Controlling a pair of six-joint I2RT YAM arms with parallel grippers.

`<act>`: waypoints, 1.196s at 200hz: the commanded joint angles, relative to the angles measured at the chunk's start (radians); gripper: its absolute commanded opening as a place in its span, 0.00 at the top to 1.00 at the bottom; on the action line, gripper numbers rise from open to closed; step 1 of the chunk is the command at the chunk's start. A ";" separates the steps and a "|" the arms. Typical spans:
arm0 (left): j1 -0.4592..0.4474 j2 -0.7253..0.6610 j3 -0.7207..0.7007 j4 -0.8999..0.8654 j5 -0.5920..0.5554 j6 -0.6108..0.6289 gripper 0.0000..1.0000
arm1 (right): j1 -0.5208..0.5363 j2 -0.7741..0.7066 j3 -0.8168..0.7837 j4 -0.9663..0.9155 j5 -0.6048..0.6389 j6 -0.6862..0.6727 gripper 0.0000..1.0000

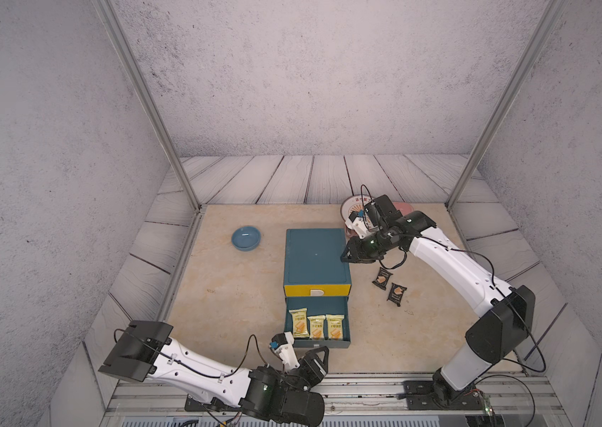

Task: Take the cookies out of the drawer
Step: Open the drawer in the storage box, then pick up the cookie from the drawer.

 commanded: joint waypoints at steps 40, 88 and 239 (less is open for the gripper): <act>-0.003 -0.157 0.067 -0.116 0.050 0.141 0.19 | 0.015 0.095 -0.045 -0.200 0.095 -0.041 0.66; -0.002 -0.318 0.277 -0.507 0.159 0.277 0.15 | 0.015 0.100 0.019 -0.216 0.101 -0.040 0.57; 0.630 -0.255 0.561 -0.978 0.727 0.980 0.21 | 0.013 0.187 0.575 -0.493 0.228 -0.005 0.48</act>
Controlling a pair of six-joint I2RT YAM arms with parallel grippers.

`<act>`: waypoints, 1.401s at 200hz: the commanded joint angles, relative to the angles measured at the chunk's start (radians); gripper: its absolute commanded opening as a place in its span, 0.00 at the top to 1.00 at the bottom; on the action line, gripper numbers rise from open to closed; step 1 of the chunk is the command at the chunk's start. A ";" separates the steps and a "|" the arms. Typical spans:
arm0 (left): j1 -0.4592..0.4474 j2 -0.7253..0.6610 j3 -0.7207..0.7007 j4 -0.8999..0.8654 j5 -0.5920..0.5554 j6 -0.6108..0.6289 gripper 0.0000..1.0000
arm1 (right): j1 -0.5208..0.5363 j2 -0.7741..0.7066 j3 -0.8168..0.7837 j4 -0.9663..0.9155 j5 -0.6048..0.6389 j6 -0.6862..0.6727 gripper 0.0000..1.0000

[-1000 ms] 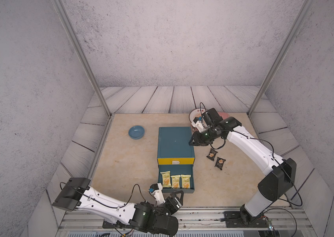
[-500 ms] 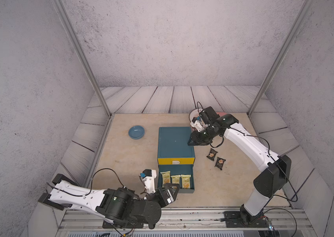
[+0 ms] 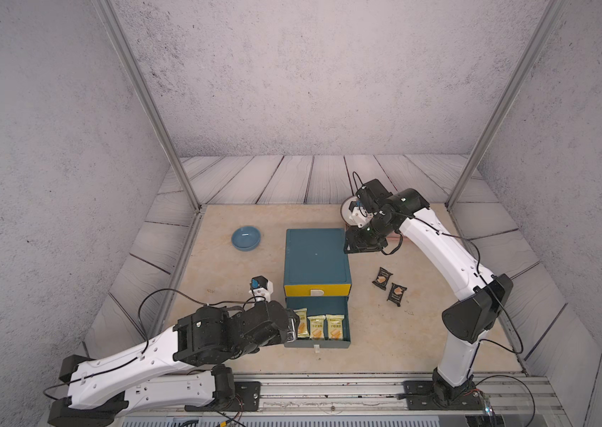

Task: Take the cookies out of the drawer
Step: Pick up the cookie from the drawer.

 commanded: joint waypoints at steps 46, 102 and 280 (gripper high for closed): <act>0.116 0.091 -0.045 0.009 0.169 0.269 0.23 | 0.002 -0.044 0.161 -0.129 0.009 0.038 0.48; 0.178 0.161 -0.078 0.054 0.210 0.323 0.31 | 0.177 -0.208 0.009 -0.166 -0.050 0.200 0.48; 0.240 0.176 -0.218 0.284 0.296 0.302 0.66 | 0.565 -0.201 -0.451 0.136 0.062 0.546 0.48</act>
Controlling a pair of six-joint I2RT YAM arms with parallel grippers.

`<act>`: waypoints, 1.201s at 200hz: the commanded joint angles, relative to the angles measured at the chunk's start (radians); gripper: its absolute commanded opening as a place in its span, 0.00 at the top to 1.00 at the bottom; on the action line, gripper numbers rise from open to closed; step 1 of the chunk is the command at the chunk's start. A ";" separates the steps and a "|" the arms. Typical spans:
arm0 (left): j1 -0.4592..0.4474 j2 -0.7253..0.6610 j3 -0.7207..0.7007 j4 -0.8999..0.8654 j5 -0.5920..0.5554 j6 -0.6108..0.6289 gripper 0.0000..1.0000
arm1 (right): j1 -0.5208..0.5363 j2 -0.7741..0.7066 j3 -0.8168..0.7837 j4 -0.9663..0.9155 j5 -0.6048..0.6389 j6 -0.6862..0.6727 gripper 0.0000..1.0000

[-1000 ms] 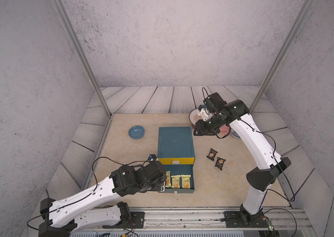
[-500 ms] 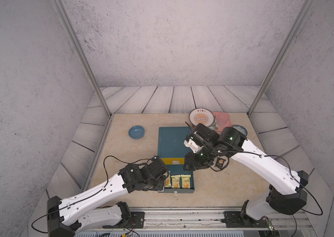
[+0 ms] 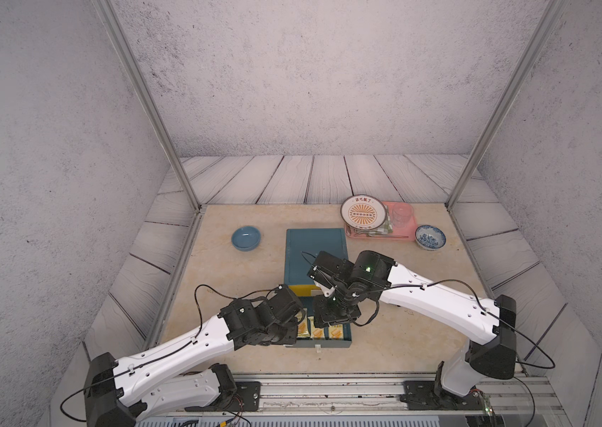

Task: Take the cookies out of the drawer
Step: Pick up the cookie from the drawer.

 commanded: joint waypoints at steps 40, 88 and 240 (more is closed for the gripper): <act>0.003 0.055 0.028 0.099 0.063 -0.049 0.75 | 0.005 -0.012 -0.081 0.003 0.053 0.023 0.48; 0.002 0.080 0.035 0.102 0.065 -0.047 0.76 | 0.007 0.011 -0.112 0.003 0.123 0.018 0.48; 0.004 0.027 -0.026 0.152 0.049 -0.060 0.78 | 0.007 0.089 -0.141 0.121 0.381 0.051 0.44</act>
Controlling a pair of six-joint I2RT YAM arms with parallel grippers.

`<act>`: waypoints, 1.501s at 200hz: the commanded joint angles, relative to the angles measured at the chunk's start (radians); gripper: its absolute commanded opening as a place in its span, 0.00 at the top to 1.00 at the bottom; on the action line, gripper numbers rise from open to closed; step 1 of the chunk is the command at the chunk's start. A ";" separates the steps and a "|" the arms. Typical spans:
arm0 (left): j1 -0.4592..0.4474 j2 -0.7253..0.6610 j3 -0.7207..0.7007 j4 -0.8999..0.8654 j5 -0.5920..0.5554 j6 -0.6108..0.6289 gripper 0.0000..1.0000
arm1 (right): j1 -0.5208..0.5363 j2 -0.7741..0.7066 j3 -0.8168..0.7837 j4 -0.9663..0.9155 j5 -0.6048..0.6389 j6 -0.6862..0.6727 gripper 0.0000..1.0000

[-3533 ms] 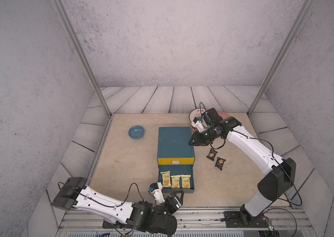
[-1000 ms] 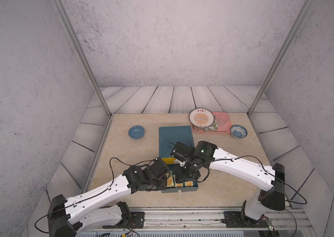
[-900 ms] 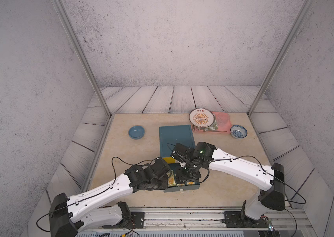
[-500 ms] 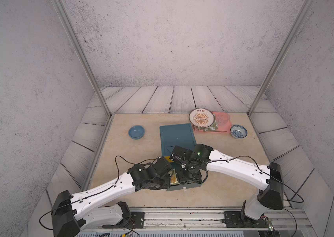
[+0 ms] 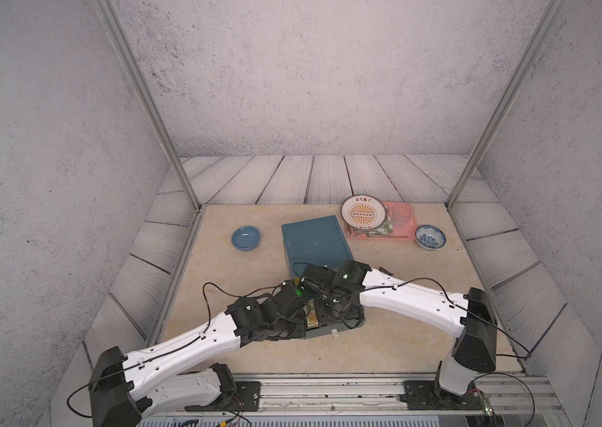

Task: Take the cookies out of the drawer
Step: Pick up the cookie from the drawer.

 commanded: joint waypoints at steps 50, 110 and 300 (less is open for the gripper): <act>-0.001 -0.038 -0.026 0.011 -0.012 -0.008 0.78 | 0.001 0.009 -0.055 0.079 0.091 -0.006 0.35; 0.000 -0.078 -0.059 0.026 -0.018 -0.006 0.82 | 0.001 0.025 -0.093 0.134 0.084 -0.058 0.33; 0.000 -0.120 -0.090 0.066 -0.023 -0.016 0.92 | -0.035 0.139 -0.181 0.235 0.070 -0.033 0.36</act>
